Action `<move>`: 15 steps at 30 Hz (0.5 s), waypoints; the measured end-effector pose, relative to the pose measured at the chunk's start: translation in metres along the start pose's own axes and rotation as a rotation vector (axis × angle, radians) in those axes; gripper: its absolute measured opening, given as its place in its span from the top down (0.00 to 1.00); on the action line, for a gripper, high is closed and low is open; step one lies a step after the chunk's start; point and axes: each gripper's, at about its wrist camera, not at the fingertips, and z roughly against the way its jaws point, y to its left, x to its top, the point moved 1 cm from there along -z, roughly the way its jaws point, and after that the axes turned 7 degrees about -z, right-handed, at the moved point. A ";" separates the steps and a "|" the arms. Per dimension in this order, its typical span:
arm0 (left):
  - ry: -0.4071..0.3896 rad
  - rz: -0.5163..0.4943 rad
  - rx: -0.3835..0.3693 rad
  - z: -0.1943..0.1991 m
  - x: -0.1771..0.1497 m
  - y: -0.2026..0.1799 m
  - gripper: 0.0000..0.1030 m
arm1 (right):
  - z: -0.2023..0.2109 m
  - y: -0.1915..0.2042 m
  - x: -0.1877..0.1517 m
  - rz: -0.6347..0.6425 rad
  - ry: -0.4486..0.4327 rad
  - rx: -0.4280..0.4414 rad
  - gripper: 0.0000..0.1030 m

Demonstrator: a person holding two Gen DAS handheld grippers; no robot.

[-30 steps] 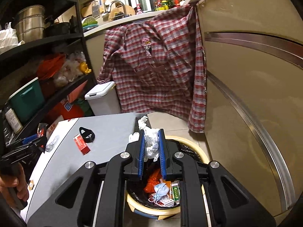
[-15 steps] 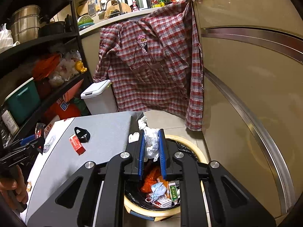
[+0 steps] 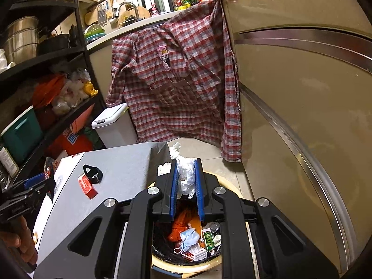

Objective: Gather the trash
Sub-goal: 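Lift the packet and tissue and carry both over the bin, then open the right tool and the left tool to drop tissue and packet into the bin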

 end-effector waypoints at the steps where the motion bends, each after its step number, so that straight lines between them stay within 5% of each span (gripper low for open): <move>1: 0.001 -0.002 -0.007 -0.003 0.001 -0.004 0.36 | -0.001 -0.001 0.001 -0.001 0.001 0.001 0.86; 15: 0.054 -0.053 -0.106 -0.061 0.012 -0.076 0.34 | -0.011 -0.010 0.008 -0.028 0.012 0.005 0.86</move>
